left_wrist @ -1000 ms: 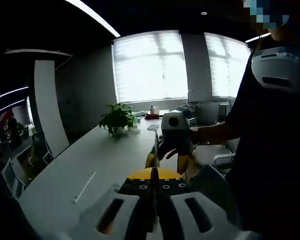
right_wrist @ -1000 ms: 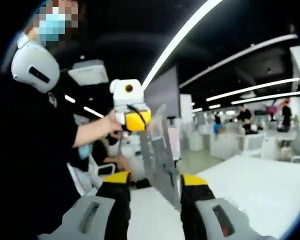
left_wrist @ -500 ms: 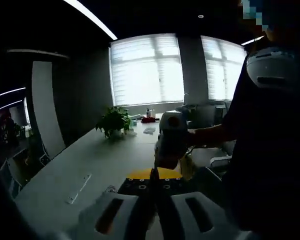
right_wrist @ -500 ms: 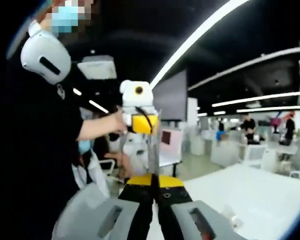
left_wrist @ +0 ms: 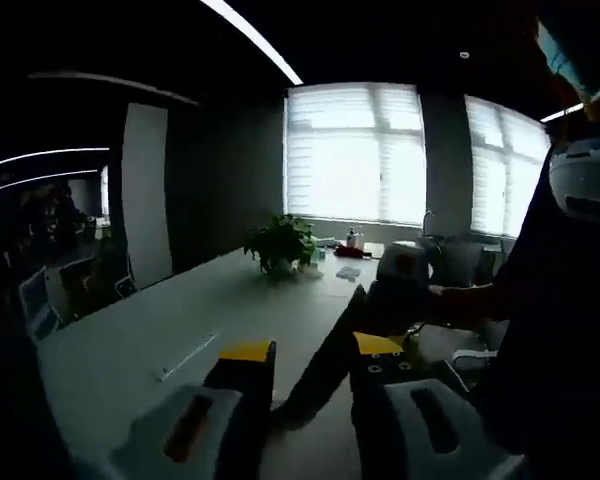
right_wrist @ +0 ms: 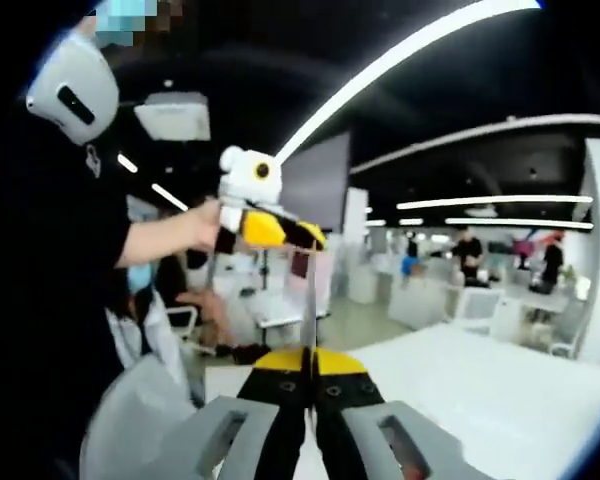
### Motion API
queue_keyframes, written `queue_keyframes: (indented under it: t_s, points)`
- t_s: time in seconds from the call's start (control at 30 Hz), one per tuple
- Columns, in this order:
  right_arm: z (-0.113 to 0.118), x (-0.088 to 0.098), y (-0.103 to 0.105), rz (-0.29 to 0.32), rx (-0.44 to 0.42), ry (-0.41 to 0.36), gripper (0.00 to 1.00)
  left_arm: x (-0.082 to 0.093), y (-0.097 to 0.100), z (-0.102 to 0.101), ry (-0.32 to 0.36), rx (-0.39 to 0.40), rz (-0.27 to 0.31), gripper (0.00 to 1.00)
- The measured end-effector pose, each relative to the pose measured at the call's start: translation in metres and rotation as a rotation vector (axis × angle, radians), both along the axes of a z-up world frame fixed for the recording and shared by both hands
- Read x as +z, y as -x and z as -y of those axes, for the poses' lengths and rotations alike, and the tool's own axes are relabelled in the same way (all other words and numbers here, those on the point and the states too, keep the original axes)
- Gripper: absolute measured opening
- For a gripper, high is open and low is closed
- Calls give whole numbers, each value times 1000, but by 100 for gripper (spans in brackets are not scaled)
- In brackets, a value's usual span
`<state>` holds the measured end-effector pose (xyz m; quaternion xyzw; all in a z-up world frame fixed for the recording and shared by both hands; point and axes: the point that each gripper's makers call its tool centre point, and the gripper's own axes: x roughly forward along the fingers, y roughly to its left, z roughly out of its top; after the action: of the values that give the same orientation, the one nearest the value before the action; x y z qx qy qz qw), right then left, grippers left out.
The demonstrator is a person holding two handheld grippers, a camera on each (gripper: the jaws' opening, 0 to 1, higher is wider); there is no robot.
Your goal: Arrange the skincare products in the storage area until every visible bottle or jar stands upright without overlapping.
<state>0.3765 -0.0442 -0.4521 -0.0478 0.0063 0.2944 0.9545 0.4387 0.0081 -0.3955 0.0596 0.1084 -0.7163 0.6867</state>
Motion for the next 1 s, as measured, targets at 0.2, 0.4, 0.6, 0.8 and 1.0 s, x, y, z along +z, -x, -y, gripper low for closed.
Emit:
queue_keyframes:
  t_s: [0.2, 0.4, 0.6, 0.8, 1.0]
  points:
    - [10, 10, -5, 50, -69, 41, 0, -21, -3, -6, -27, 64, -109, 40]
    - [9, 17, -9, 85, -106, 205, 0, -39, 2, -7, -58, 93, -243, 44]
    - [9, 18, -15, 114, -175, 374, 0, -34, -3, -9, -22, 164, -433, 47]
    - [2, 15, -23, 161, -226, 555, 0, -17, -10, -9, 44, 176, -551, 53]
    - [2, 20, -27, 223, -267, 699, 0, -1, -18, -9, 113, 184, -647, 53]
